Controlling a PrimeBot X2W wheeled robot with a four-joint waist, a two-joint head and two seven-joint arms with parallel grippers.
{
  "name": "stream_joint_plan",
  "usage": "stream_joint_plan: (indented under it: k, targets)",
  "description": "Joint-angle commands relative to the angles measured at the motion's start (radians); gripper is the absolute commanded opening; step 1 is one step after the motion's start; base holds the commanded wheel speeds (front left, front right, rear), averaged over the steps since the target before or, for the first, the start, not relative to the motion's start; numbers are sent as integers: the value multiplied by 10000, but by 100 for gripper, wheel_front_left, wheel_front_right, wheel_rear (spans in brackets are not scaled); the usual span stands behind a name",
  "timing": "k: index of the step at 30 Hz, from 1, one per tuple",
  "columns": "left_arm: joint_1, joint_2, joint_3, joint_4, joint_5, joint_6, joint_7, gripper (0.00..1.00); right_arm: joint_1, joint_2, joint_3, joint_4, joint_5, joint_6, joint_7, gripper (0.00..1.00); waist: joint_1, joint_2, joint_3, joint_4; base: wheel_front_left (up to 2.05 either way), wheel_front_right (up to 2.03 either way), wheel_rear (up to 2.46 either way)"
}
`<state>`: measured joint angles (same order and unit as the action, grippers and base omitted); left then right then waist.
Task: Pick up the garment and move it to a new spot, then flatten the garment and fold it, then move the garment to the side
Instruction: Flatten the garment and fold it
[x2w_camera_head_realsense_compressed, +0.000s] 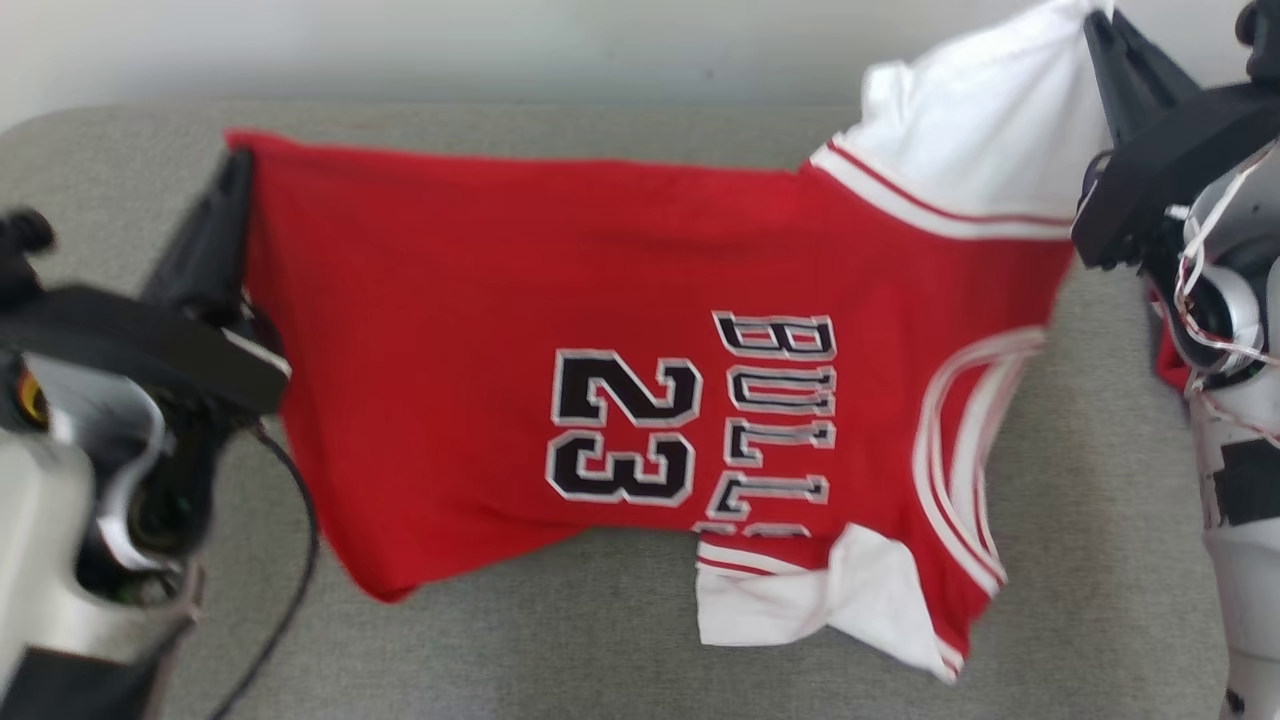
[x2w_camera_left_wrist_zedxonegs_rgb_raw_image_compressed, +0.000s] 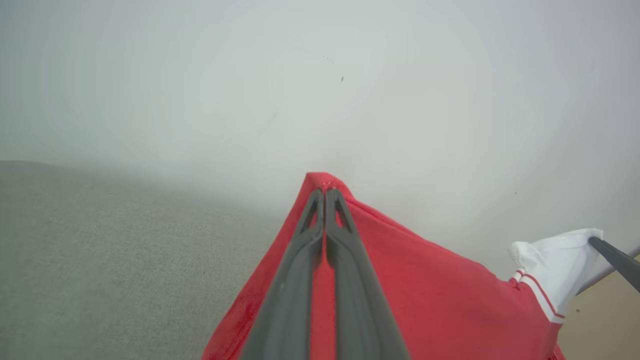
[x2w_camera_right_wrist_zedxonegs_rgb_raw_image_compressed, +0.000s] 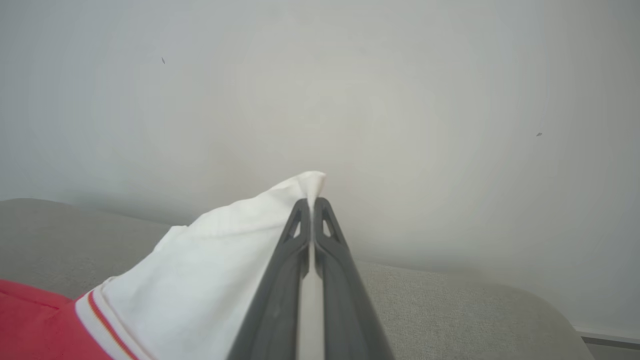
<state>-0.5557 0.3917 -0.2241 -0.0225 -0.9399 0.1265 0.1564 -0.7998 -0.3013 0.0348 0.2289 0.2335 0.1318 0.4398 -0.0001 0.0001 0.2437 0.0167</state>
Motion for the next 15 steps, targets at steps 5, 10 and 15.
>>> stream_joint_plan:
  k: [5, 10, 15]
  targets:
    - [-1750, 459, 273, 508, -136, -106, 573, 0, -1000, -243, 366, 12, 48, -25, -290, 0, 1, -1, -190, -706, 0, 0, 0]
    - [-3147, 530, 263, 877, -51, -220, 807, 0, -2112, -518, 751, 256, -7, -25, -714, 0, 1, -1, -157, -979, 0, 0, 0]
    - [-4378, 469, 403, 1023, -4, -226, 679, 0, -3141, -635, 888, 372, -274, -25, -1539, 0, 1, -1, 141, -1156, 0, 0, 0]
